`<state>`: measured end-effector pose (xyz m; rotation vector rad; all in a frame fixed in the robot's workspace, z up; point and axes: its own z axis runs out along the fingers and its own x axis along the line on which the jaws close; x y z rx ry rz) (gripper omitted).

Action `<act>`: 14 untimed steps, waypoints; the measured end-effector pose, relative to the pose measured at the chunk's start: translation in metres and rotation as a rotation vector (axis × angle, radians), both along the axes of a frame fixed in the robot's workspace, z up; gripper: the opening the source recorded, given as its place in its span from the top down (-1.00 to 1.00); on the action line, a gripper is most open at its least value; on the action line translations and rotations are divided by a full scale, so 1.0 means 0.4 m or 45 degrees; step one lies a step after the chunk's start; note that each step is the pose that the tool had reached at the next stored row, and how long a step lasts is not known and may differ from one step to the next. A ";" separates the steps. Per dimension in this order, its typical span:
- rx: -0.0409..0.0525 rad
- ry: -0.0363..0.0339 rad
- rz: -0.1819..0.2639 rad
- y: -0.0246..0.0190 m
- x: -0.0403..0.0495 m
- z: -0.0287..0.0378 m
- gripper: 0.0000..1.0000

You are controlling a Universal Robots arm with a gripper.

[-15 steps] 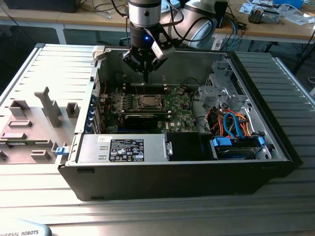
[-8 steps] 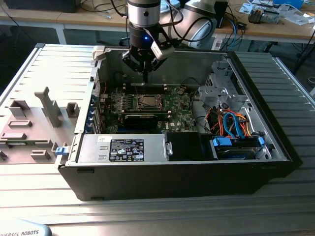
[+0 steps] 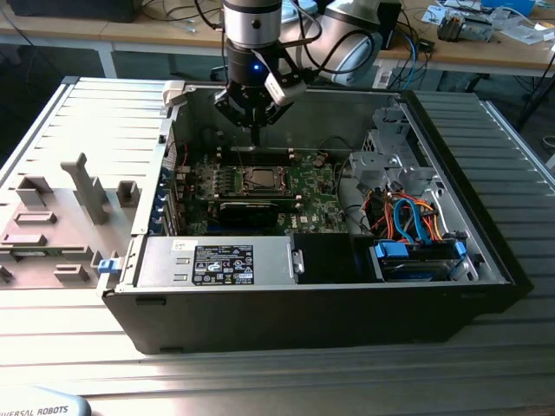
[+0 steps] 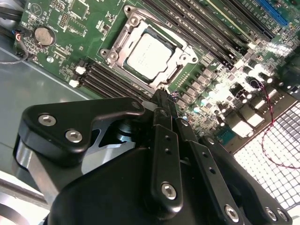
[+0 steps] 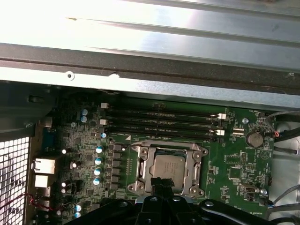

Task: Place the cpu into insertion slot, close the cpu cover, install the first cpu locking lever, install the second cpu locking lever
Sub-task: 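Install the first cpu locking lever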

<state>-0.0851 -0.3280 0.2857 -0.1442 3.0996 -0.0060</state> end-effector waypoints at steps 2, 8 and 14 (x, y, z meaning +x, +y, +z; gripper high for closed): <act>0.000 0.0000 0.000 0.000 -0.001 0.000 0.79; 0.000 0.0000 0.000 0.000 -0.004 0.000 0.79; 0.000 0.0001 0.000 0.000 -0.007 -0.001 0.79</act>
